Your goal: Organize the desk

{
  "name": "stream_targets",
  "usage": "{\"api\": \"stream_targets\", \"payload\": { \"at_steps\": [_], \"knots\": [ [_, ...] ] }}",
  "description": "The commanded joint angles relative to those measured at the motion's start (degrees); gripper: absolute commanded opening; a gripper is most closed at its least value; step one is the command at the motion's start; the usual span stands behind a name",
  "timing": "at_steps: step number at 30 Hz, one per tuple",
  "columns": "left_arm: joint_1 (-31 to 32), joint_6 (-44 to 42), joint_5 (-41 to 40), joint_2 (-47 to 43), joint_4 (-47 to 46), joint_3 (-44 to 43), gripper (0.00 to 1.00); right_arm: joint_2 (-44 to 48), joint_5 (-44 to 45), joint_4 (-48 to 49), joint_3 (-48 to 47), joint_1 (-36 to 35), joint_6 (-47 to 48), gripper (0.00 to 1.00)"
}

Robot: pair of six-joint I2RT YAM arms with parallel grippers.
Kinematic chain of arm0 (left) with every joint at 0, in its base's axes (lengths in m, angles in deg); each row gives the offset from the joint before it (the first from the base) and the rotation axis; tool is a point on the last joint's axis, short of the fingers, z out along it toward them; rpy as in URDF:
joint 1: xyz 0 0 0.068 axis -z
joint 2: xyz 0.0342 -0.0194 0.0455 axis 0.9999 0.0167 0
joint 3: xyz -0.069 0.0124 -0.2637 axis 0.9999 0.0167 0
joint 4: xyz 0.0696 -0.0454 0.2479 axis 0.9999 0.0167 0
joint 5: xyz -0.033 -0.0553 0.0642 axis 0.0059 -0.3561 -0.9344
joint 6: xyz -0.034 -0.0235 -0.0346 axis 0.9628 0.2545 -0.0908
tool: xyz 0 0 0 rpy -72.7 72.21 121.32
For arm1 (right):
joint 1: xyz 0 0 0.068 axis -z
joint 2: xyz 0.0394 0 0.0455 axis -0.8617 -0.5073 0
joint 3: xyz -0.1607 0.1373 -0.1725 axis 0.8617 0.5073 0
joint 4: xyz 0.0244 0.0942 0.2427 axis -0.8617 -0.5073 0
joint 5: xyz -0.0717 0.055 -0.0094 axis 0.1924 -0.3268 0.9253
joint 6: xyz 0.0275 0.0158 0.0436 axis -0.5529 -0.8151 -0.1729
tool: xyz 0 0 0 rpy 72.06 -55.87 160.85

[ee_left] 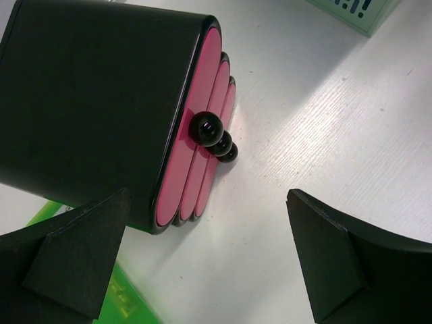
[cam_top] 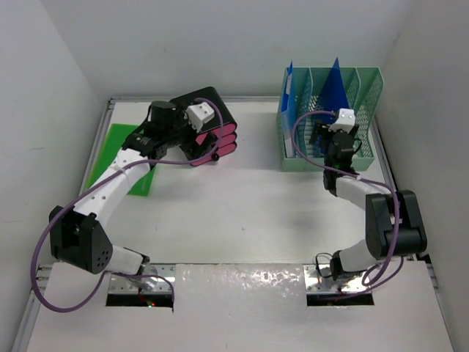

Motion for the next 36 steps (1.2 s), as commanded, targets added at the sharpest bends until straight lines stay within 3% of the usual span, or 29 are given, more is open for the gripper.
{"api": "stream_targets", "payload": {
  "at_steps": [1, 4, 8, 10, 14, 19, 23, 25, 27, 28, 29, 30, 31, 36],
  "knots": [
    [0.07, 0.5, 0.88, -0.34, -0.33, -2.99, 1.0, 4.75, -3.51, -6.54, -3.08, 0.27, -0.4, 0.85],
    [0.07, 0.24, 1.85, -0.42, 1.77, -4.92, 1.0, 8.09, -4.66, -11.73, -3.87, 0.18, -1.63, 0.99],
    [0.07, -1.35, 0.45, -0.95, 6.51, -8.88, 1.0, 13.62, -0.56, -19.11, -4.48, -0.86, -4.53, 0.99],
    [-0.37, -0.22, -4.2, -2.53, 6.88, -10.28, 1.0, 16.26, 3.84, -29.7, -7.64, -1.66, -6.54, 0.99],
    [-7.3, 2.25, -5.89, -5.96, 7.48, -10.64, 1.0, 20.57, 7.82, -42.68, -11.61, -3.76, -9.63, 0.99],
    [-25.82, 0.33, -0.18, -8.77, 12.67, -10.56, 0.99, 25.49, 10.02, -48.83, -10.46, -7.37, -8.84, 0.99],
    [-30.95, -3.19, -1.39, -8.25, 13.38, -7.14, 1.0, 26.29, 5.45, -57.0, -13.18, -7.9, -8.49, 0.99],
    [-30.96, -4.33, -3.68, -6.23, 13.55, -4.5, 0.99, 27.08, 3.26, -58.42, -13.54, -9.12, -8.4, 0.99],
    [-30.96, -4.25, -3.34, -2.46, 14.08, -3.44, 0.87, 29.01, 2.63, -58.16, -12.14, -10.09, -8.4, 0.99],
    [-30.87, -3.29, -3.34, -0.88, 14.08, -3.26, 0.75, 29.63, 3.07, -57.55, -11.61, -11.14, -8.49, 0.99],
    [-30.7, -2.32, -4.9, 2.44, 13.39, -2.3, 0.55, 30.68, 3.42, -57.28, -10.56, -11.59, -8.49, 0.99],
    [-30.52, -0.75, -5.88, 3.96, 12.34, -1.77, 0.5, 30.95, 3.42, -56.76, -10.12, -12.11, -8.49, 0.99],
    [-29.74, -0.38, -7.19, 5.54, 10.41, -1.07, 0.5, 31.21, 3.08, -56.84, -9.77, -12.21, -8.58, 0.99],
    [-24.29, 0.67, -14.57, 11.61, 2.42, 4.99, 0.67, 33.14, 2.02, -56.49, -7.75, -13.61, -9.1, 0.98]
  ]
}}
